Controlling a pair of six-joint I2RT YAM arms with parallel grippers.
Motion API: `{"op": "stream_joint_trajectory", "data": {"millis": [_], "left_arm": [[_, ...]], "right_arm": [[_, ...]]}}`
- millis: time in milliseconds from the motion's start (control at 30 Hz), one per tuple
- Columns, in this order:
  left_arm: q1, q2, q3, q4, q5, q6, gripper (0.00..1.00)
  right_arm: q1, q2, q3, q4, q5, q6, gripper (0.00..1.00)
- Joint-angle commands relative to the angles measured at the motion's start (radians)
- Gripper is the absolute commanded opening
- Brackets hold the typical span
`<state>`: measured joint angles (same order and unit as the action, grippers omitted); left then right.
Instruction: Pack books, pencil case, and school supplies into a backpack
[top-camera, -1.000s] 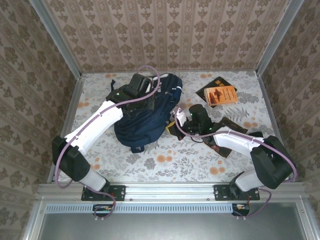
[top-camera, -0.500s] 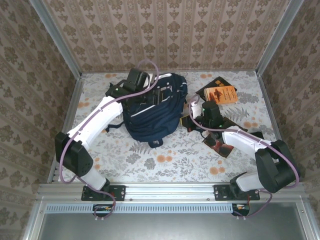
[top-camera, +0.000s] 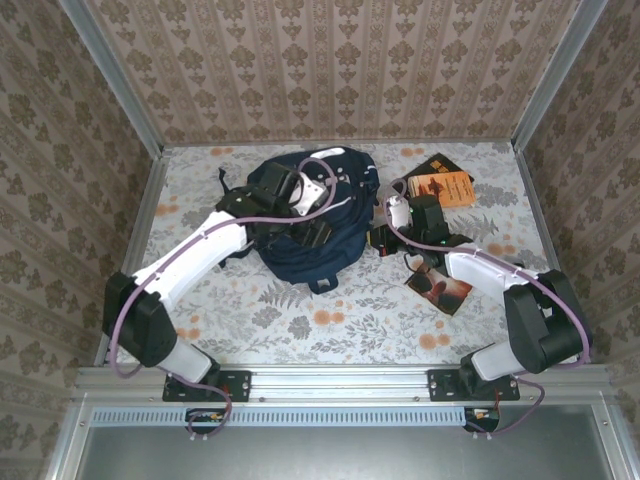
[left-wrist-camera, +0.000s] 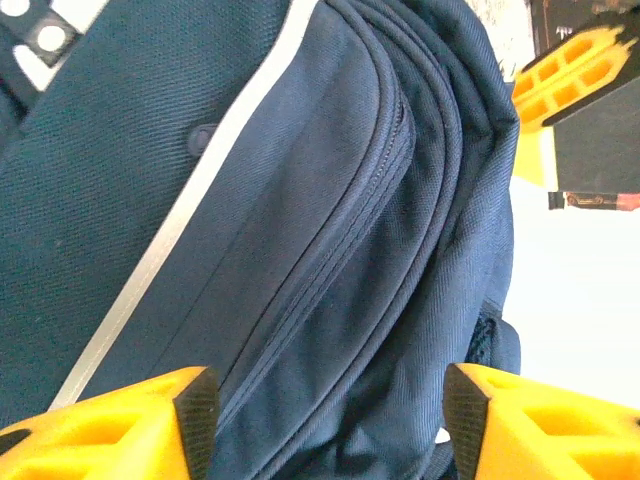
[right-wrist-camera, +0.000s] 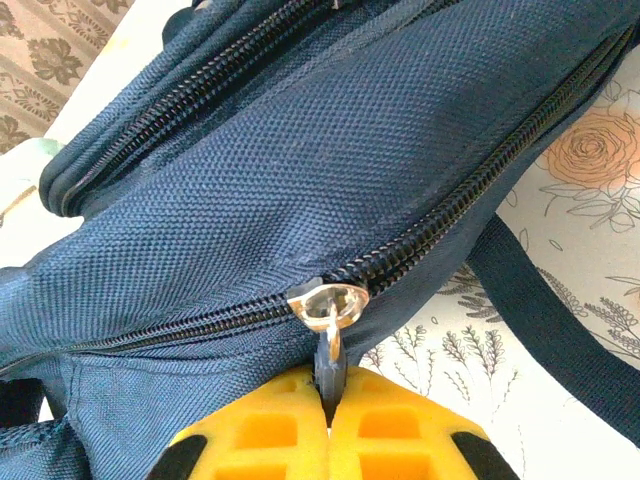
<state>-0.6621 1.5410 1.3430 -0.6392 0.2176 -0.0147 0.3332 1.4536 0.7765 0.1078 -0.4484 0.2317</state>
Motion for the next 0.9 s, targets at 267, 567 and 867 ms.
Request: {"op": "stream_joint_trajectory", "data": {"millis": [267, 567, 867], "left_arm": [[0.036, 0.163, 0.135, -0.07, 0.071, 0.242, 0.5], [0.051, 0.226, 0.157, -0.1, 0.129, 0.295, 0.57], [0.052, 0.32, 0.25, -0.097, 0.124, 0.312, 0.32]], "right_arm": [[-0.006, -0.025, 0.05, 0.015, -0.056, -0.025, 0.0], [-0.01, -0.022, 0.064, 0.007, -0.062, -0.036, 0.0], [-0.009, -0.022, 0.078, -0.02, -0.075, -0.062, 0.0]]}}
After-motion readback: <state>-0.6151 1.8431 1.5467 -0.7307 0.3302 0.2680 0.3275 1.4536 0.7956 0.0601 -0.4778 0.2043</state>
